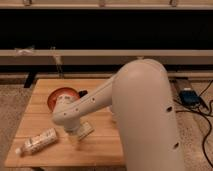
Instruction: Place the eraser in the ceramic cup
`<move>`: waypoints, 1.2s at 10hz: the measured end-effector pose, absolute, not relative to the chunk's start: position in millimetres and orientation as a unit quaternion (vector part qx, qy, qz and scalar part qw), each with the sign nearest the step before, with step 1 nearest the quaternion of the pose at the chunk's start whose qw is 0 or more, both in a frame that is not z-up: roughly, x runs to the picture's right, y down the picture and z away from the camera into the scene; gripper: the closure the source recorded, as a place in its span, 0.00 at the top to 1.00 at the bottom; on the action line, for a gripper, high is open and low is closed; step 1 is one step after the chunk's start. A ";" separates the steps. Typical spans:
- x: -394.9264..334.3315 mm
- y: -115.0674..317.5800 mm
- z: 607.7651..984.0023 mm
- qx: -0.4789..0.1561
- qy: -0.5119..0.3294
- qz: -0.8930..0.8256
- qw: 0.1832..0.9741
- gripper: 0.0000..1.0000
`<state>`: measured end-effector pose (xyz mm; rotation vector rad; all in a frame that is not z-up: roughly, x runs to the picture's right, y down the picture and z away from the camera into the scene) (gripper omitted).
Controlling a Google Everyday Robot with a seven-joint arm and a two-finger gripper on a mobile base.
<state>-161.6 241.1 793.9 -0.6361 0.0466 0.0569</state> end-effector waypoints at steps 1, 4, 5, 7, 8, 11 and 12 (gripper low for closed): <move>-161.5 243.0 795.8 -0.313 0.027 0.028 0.949 0.66; -161.9 243.5 798.2 -0.312 0.034 0.032 0.949 0.34; -161.9 242.3 798.1 -0.311 0.035 0.034 0.949 0.25; -159.8 232.1 793.8 -0.308 0.034 0.046 0.950 0.04; -158.3 225.7 788.6 -0.307 0.034 0.053 0.950 0.01; -151.5 188.2 764.5 -0.291 0.020 0.077 0.953 0.00; -146.4 167.8 754.5 -0.283 0.012 0.091 0.955 0.00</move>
